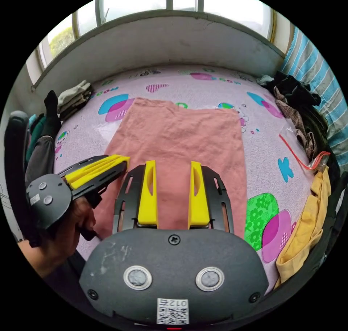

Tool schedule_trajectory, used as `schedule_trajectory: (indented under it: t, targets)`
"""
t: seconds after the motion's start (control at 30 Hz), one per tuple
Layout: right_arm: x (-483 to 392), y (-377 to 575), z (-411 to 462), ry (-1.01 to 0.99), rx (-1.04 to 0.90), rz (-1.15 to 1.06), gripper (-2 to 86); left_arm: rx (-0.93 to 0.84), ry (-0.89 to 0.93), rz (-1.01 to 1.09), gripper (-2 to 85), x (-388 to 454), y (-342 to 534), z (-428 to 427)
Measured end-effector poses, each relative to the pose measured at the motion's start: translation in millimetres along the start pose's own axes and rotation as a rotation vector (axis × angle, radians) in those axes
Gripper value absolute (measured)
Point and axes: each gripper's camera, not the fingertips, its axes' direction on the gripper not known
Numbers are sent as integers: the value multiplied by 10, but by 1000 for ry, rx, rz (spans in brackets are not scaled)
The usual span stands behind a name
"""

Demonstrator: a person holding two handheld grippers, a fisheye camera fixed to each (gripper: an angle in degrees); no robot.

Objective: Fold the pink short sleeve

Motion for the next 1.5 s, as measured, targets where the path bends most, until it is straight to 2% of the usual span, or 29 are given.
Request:
schedule_trajectory:
  t: [0.13, 0.27, 0.37, 0.4, 0.53, 0.63, 0.77, 0.9, 1.0, 1.1, 1.2, 1.3, 1.43, 1.5]
  targets:
    - [202, 60, -281, 65, 95, -67, 128, 86, 71, -19, 5, 126, -64, -230]
    - [431, 85, -187, 34, 42, -8, 128, 72, 131, -31, 5, 395, -160, -162]
    - [520, 127, -15, 19, -67, 29, 131, 21, 103, -3, 3, 535, -133, 0]
    - [532, 110, -44, 4, -55, 36, 130, -25, 74, 0, 1, 559, -96, 88]
    - [520, 61, -103, -5, -59, 43, 127, 2, 98, -37, -1, 497, -81, 30]
    - [528, 23, -154, -22, -57, 56, 124, -4, 85, 25, -1, 499, -127, -26]
    - [578, -23, -221, -54, -51, 92, 106, -37, 123, -55, -1, 353, -163, -105]
    - [654, -148, -357, -85, -98, 121, 70, 2, 42, 2, -2, 339, -235, -380]
    - [511, -127, -579, -93, -52, 39, 77, 5, -31, 29, -2, 260, -209, -490]
    - [321, -42, -549, -50, -120, -66, 87, -58, -59, 39, -2, 143, -176, -429]
    - [356, 12, -582, -46, -76, -91, 75, -7, -69, 146, -2, 114, -158, -484]
    - [398, -133, -651, -55, -148, -91, 64, -57, -94, 201, -2, 44, -256, -577]
    - [379, -123, -1072, -190, -177, -227, 46, -191, 82, 259, -2, -139, -373, -799]
    - [333, -18, -1175, -204, -210, -296, 34, -238, 206, 353, -1, -124, -370, -937]
